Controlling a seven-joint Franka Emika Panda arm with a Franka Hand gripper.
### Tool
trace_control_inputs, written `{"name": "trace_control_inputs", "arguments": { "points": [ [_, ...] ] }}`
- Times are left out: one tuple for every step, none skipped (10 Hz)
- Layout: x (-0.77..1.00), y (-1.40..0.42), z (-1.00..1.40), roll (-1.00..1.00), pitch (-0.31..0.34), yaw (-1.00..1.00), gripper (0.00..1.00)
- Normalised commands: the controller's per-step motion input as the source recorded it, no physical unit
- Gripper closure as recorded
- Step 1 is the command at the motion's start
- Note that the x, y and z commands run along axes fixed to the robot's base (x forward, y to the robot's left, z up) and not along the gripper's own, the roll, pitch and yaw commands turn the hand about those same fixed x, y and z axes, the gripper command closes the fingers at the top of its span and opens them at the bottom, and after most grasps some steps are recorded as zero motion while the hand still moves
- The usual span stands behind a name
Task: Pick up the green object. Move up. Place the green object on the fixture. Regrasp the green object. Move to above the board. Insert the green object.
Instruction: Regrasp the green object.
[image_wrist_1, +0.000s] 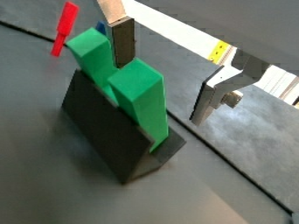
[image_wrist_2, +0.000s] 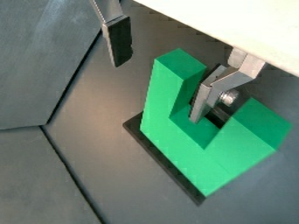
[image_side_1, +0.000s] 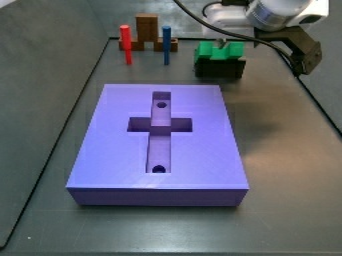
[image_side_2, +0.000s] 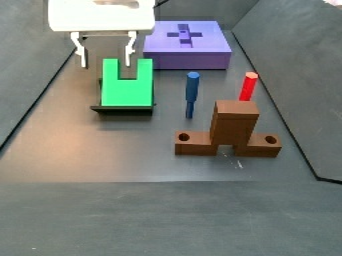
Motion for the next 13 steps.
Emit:
{"name": "trace_control_inputs", "arguments": {
  "points": [
    [0.13, -0.03, -0.29, -0.04, -0.071, 0.08, 0.00],
    [0.06, -0.04, -0.18, 0.05, 0.000, 0.09, 0.00],
    [0.03, -0.03, -0.14, 0.26, 0.000, 0.07, 0.00],
    [0.09, -0.07, -0.03, 0.51, 0.046, 0.03, 0.00],
    [0.03, -0.08, -0.01, 0.60, 0.031, 0.04, 0.00],
    [0.05, -0.15, -0.04, 0.70, 0.040, 0.07, 0.00],
    [0.07, -0.15, -0.17, 0.59, 0.020, 0.07, 0.00],
    [0.00, 0.00, -0.18, 0.16, 0.083, 0.00, 0.00],
    [0.00, 0.00, -0.15, 0.05, 0.034, 0.00, 0.00],
    [0.00, 0.06, 0.00, 0.05, 0.149, 0.00, 0.00],
    [0.00, 0.04, 0.00, 0.09, 0.151, 0.00, 0.00],
    [0.00, 0.00, 0.00, 0.04, 0.043, 0.00, 0.00],
    [0.00, 0.00, 0.00, 0.00, 0.000, 0.00, 0.00]
  ]
}}
